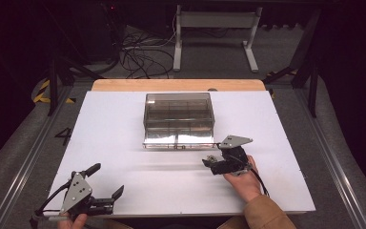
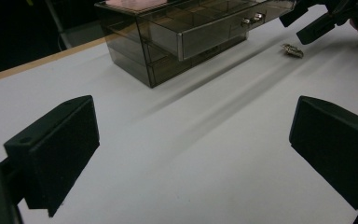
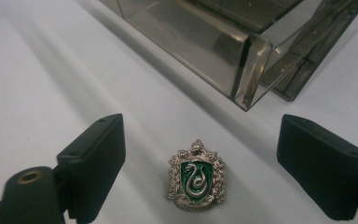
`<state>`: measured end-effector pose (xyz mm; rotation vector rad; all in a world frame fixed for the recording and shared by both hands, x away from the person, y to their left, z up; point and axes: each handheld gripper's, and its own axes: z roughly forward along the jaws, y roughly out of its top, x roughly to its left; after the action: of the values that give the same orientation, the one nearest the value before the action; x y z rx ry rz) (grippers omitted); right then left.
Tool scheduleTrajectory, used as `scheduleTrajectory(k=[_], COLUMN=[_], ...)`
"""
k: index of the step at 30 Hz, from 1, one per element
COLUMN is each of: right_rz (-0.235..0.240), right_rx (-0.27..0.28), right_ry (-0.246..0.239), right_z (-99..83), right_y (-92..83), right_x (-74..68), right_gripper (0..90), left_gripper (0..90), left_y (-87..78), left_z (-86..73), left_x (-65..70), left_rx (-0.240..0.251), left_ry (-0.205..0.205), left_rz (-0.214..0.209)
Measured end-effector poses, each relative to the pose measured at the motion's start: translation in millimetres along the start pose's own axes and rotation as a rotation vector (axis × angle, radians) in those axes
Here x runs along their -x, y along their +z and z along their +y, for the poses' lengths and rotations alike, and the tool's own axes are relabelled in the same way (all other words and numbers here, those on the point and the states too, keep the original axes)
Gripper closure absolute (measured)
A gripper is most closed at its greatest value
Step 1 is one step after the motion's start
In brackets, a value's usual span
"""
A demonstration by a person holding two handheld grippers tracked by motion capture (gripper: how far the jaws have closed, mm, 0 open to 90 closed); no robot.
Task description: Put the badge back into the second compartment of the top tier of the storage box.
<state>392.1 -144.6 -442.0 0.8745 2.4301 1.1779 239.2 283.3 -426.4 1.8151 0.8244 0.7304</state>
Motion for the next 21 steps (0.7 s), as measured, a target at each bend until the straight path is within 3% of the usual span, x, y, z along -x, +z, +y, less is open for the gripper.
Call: scheduleTrajectory(k=[12,21], right_rz=[-0.001,-0.025], right_rx=[-0.093,-0.122], right_ry=[0.002,-0.010], right_z=[-1.1,-1.1], right_y=[11.7,14.6], right_x=[-0.8,-3.6], right_gripper=[31.8,38.4], left_gripper=[2.3,2.3], left_y=[0.6,0.8], left_z=[-0.1,-0.2], left_x=[0.4,0.2], left_rx=[-0.002,-0.002], left_ry=[-0.004,-0.004], left_rz=[-0.004,-0.005])
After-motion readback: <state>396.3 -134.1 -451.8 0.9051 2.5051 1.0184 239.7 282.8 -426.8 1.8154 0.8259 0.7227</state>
